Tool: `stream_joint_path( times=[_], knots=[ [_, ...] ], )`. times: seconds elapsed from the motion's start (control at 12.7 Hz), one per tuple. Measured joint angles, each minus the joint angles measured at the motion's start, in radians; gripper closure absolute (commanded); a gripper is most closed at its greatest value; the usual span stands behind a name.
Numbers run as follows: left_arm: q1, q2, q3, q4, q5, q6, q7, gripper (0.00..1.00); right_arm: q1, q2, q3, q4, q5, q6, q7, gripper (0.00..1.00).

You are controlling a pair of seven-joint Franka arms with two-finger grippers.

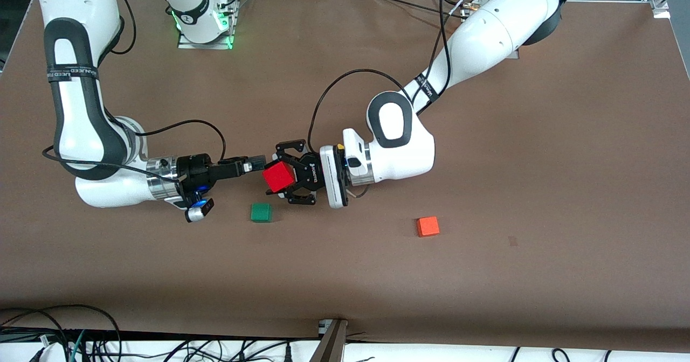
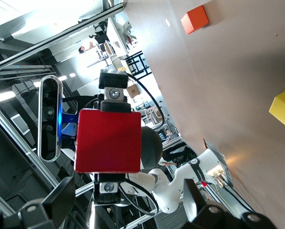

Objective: Pass red block to right arm, stack on blue
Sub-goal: 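Close the right gripper on the red block held by the left gripper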

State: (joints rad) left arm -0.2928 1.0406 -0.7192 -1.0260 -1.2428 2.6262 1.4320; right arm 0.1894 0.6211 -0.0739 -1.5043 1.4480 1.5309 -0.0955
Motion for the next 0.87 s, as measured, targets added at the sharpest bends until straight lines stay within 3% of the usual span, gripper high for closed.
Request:
stream_joint_path(
  times=[0.63, 0.71, 0.79, 0.87],
  knots=[
    [-0.001, 0.0, 0.0, 0.001, 0.0, 0.0, -0.004, 1.0, 0.015, 0.031, 0.022, 0.049, 0.015, 0.047, 0.033, 0.0],
    [-0.001, 0.0, 0.0, 0.001, 0.0, 0.0, -0.005, 1.0, 0.019, 0.033, 0.022, 0.051, 0.019, 0.058, 0.033, 0.09],
    [-0.001, 0.0, 0.0, 0.001, 0.0, 0.0, -0.005, 1.0, 0.023, 0.038, 0.022, 0.055, 0.02, 0.065, 0.033, 0.24],
    [-0.001, 0.0, 0.0, 0.001, 0.0, 0.0, -0.005, 1.0, 0.027, 0.041, 0.022, 0.058, 0.021, 0.071, 0.033, 0.54]
  ],
)
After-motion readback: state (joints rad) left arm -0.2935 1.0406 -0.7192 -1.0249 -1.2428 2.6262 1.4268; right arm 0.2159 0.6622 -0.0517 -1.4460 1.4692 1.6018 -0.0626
